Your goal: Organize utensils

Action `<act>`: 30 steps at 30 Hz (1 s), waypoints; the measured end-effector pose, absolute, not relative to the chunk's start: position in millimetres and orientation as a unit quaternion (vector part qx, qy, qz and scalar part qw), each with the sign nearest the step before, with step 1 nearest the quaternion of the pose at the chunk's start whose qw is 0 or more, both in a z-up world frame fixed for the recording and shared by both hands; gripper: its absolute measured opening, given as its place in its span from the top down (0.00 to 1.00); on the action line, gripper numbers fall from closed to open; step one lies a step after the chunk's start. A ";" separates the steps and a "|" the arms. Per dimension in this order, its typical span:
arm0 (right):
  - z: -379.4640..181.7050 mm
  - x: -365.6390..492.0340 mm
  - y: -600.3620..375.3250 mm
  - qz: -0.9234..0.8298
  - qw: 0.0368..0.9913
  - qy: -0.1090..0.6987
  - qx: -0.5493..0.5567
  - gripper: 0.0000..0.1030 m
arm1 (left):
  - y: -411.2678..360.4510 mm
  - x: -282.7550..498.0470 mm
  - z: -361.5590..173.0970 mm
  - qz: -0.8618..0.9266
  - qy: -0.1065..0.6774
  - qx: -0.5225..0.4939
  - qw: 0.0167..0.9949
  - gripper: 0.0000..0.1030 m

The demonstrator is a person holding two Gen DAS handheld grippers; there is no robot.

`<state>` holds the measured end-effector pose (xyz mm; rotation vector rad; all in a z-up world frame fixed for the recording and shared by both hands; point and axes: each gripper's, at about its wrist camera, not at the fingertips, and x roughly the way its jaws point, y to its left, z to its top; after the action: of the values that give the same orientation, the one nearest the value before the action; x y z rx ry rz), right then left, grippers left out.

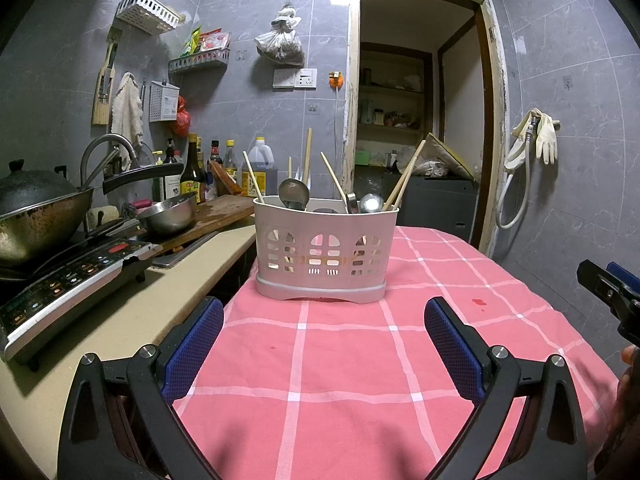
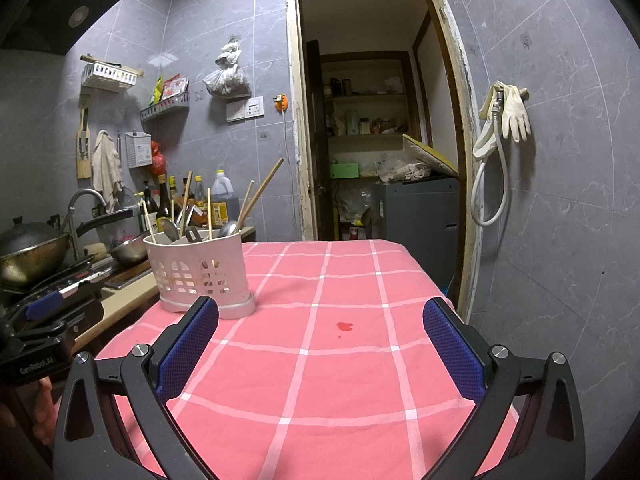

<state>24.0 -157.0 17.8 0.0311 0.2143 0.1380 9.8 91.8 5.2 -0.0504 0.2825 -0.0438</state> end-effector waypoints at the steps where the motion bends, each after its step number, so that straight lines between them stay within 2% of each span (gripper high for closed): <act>1: 17.7 24.0 -157.0 0.069 0.992 0.107 0.015 0.00 | 92.0 9.8 5.4 -0.022 0.141 -0.025 0.989 0.04; 30: 17.4 24.2 -156.6 0.069 0.992 0.109 0.018 0.00 | 89.5 13.4 -2.1 -0.031 0.147 -0.025 0.988 0.04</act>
<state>24.2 -156.6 17.4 0.0359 0.2178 0.1380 13.4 89.5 -2.1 -0.0495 0.2956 -0.0614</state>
